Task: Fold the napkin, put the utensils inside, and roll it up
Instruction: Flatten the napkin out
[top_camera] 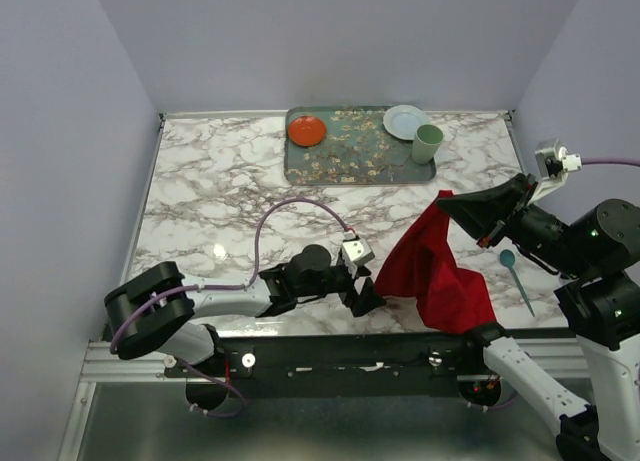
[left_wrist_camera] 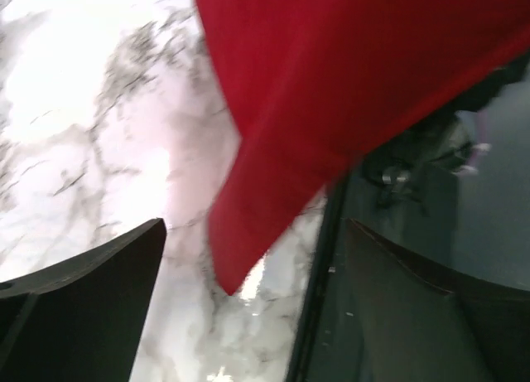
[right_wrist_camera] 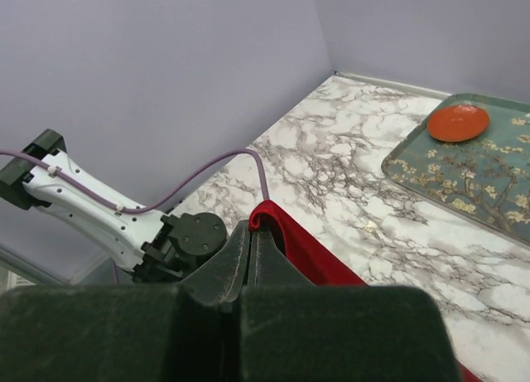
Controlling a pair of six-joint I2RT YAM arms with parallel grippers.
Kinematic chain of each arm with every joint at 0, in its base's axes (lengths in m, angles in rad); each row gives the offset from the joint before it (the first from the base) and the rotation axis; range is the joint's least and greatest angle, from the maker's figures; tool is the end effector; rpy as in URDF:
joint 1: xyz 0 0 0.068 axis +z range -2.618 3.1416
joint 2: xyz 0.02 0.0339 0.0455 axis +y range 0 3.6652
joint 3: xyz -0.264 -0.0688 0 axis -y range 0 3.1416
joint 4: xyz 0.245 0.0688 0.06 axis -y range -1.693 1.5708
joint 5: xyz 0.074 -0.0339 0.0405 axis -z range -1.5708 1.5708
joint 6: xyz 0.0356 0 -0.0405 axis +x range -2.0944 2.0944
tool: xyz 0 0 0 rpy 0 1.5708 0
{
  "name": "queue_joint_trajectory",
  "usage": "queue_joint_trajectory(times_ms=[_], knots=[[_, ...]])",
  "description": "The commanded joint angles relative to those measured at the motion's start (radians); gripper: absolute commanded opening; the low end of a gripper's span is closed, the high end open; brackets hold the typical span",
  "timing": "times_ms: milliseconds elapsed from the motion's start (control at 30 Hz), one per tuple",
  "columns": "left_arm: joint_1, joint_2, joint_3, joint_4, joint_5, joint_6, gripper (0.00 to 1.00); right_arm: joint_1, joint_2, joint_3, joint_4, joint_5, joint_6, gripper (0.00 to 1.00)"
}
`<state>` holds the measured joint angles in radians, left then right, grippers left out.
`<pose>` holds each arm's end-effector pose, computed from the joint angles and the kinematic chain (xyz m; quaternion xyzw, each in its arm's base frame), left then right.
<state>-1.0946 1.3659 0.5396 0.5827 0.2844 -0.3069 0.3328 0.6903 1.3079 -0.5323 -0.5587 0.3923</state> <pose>0.1201 -0.2547 0.2064 0.3799 0.6866 -0.4785 0.3941 0.0744 0.0457 0.4813 -0.1837 0.6559 0.4255 0.5959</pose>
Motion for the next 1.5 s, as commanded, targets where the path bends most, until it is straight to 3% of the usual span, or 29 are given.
queue_joint_trajectory(times_ms=[0, 33, 67, 133, 167, 233, 367, 533, 667, 967, 1167, 1267, 1333, 1433, 1467], knots=[[-0.013, 0.110, 0.060, -0.021, -0.227, 0.031, 0.91, 0.002, -0.029, 0.034, 0.022, -0.010, 0.002, 0.01], [-0.011, 0.128, 0.074, -0.036, -0.264, 0.041, 0.85, 0.002, -0.032, 0.033, 0.022, 0.000, 0.002, 0.01], [-0.013, 0.153, 0.085, -0.047, -0.295, 0.031, 0.62, 0.002, -0.035, 0.031, 0.022, 0.006, 0.000, 0.01], [-0.007, 0.154, 0.091, -0.067, -0.349, 0.018, 0.41, 0.002, -0.046, 0.024, 0.022, 0.032, -0.007, 0.01], [-0.007, 0.112, 0.101, -0.117, -0.370, 0.014, 0.21, 0.003, -0.048, 0.022, 0.022, 0.040, -0.015, 0.01], [-0.008, 0.038, 0.115, -0.197, -0.436, 0.009, 0.00, 0.002, -0.055, 0.030, 0.017, 0.071, -0.044, 0.01], [-0.008, -0.230, 0.282, -0.571, -0.566, 0.104, 0.00, 0.002, -0.061, 0.080, -0.006, 0.085, -0.110, 0.01], [-0.007, -0.392, 0.558, -0.927, -0.524, 0.290, 0.00, 0.002, -0.087, 0.149, -0.073, 0.048, -0.216, 0.01], [-0.007, -0.484, 0.782, -1.176, -0.489, 0.342, 0.00, 0.002, -0.139, 0.205, -0.118, -0.045, -0.257, 0.01], [-0.007, -0.723, 0.916, -1.195, -0.098, 0.310, 0.00, 0.002, -0.213, 0.369, -0.215, -0.324, -0.202, 0.01], [-0.004, -0.755, 0.947, -1.186, 0.028, 0.210, 0.00, 0.002, -0.250, 0.283, -0.144, -0.415, -0.037, 0.01], [-0.002, -0.734, 0.912, -1.189, -0.028, 0.172, 0.00, 0.002, -0.250, 0.209, -0.126, -0.396, 0.016, 0.01], [-0.002, -0.713, 0.893, -1.190, -0.144, 0.123, 0.00, 0.002, -0.232, 0.150, -0.156, -0.341, 0.026, 0.01], [-0.002, -0.630, 0.872, -1.236, -0.377, 0.074, 0.00, 0.002, -0.151, 0.132, -0.321, -0.068, 0.004, 0.01], [-0.004, -0.589, 0.831, -1.236, -0.401, 0.040, 0.00, 0.002, -0.131, 0.123, -0.362, 0.101, 0.000, 0.01]])
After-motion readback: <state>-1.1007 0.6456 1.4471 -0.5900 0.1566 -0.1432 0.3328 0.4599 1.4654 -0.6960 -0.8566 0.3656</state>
